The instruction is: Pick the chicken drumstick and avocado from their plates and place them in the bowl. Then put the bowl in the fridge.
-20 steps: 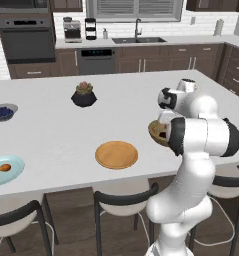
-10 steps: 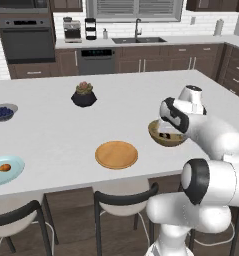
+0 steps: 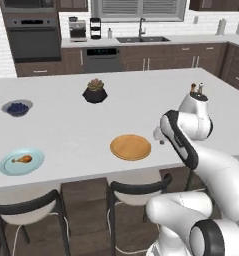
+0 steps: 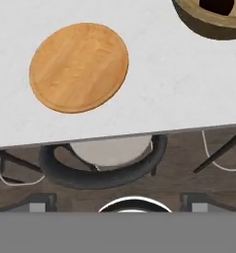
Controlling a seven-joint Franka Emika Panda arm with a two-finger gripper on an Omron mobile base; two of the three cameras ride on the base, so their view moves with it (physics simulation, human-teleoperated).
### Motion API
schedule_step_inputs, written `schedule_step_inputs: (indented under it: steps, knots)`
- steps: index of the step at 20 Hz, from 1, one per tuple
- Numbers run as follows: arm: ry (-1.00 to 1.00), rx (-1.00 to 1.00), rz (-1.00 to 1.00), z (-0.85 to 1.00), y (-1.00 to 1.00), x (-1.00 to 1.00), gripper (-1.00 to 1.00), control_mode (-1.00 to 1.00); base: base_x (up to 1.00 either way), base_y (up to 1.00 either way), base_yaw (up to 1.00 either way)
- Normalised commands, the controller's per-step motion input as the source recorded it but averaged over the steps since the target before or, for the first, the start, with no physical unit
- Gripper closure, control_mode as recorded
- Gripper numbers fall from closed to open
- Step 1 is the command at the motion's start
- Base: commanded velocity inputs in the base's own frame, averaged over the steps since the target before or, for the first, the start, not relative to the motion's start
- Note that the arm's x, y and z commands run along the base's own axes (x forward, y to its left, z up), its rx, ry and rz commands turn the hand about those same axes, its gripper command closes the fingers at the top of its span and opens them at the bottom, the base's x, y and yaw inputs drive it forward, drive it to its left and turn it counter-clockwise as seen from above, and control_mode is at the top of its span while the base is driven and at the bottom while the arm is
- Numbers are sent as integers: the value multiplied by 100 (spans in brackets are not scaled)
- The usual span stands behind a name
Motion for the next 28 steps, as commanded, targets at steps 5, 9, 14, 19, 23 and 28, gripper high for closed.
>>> schedule_step_inputs:
  steps: [5,9,14,19,23,28]
  knots:
    - [0,0,0,0,0,0,-100,100,-72,100,0]
    - [0,0,0,0,0,0,-100,100,-48,100,0]
    - [0,0,0,0,0,0,-100,100,16,100,0]
    - [0,0,0,0,0,0,-100,100,59,100,0]
    - [0,0,0,0,0,0,-100,100,93,18,0]
    - [0,0,0,0,0,0,-100,100,98,-9,0]
